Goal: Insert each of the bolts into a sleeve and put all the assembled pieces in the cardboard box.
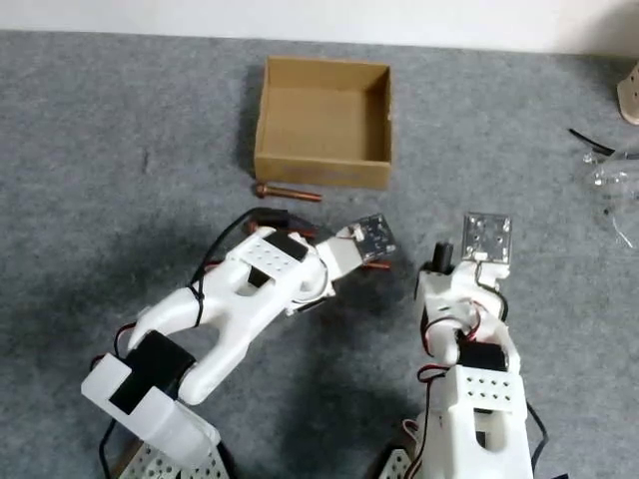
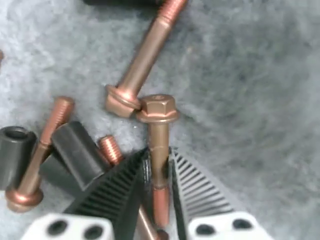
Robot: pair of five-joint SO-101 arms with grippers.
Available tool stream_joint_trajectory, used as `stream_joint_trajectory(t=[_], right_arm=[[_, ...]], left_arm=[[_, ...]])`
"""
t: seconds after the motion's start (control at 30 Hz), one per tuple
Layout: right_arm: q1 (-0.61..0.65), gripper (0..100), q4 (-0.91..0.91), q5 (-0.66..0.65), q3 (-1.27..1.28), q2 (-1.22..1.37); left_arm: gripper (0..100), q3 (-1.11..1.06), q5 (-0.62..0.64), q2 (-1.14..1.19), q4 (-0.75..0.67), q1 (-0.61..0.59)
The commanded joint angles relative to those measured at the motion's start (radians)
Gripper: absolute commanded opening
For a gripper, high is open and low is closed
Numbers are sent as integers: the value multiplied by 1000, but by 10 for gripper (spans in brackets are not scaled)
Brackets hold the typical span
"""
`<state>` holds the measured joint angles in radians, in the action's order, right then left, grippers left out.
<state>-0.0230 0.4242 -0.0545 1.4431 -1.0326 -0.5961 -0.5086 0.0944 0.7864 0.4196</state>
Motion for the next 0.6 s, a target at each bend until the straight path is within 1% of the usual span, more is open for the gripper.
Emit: stream_joint_trajectory(t=[0.0,0.07,0.2,0.27,0.37,0.47,0.57], right_arm=[[-8,4,-87,9,18,-25],[-8,4,-108,6,35,-25],[-7,4,-108,6,39,-25],[-5,4,-108,6,39,-25],[22,4,-108,5,45,-25],[67,4,-107,5,47,-25],[79,4,-107,5,48,-25]], left_arm=[[7,15,32,-21,-34,-33],[7,-22,35,-62,-40,-33],[7,-154,60,-189,-143,-25],[6,-196,60,-246,-163,-30],[6,-208,60,-294,-163,-33],[6,-208,60,-289,-164,-33],[6,-202,60,-280,-178,-47]])
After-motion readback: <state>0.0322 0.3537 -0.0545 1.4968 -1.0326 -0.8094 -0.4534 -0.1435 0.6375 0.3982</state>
